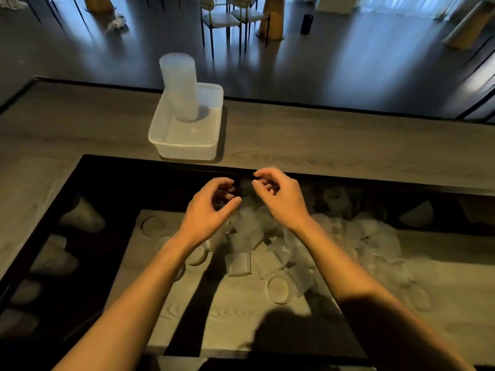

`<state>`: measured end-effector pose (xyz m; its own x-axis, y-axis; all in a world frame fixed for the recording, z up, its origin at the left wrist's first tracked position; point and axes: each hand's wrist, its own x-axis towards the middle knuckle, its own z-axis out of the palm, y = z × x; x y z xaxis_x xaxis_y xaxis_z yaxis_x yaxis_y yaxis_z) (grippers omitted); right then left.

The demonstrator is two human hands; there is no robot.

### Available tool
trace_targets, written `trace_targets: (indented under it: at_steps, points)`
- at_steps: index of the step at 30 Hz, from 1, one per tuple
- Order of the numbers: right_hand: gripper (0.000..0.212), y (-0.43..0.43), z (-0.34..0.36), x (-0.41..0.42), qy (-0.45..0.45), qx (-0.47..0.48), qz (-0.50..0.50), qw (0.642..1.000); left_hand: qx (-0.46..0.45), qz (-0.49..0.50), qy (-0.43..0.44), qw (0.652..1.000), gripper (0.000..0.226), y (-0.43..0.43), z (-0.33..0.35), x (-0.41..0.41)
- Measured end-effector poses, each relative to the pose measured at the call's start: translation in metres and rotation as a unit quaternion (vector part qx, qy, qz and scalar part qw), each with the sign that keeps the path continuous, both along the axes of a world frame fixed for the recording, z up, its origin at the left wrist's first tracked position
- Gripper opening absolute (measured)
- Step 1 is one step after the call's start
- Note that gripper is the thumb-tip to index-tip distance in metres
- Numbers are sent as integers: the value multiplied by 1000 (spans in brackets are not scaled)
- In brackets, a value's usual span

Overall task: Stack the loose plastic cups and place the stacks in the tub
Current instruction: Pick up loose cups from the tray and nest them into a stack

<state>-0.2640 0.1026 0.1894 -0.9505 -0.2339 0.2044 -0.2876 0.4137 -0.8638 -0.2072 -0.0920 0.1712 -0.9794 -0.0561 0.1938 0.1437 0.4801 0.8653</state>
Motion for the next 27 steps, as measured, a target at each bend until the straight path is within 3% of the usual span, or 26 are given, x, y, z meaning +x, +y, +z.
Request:
trace_targets:
  at_steps: [15,19,27]
  points:
    - [12,99,-136,83,-122,103,10,987,-14,-27,-136,990,41,101,-111,66]
    - [19,118,-166,108,-34,187,41,981,-32,-41,-197,979,43,118,-140,87]
    - [48,138,-194,115,15,370,175,912,-126,-74,-219,965,67,138,-169,107]
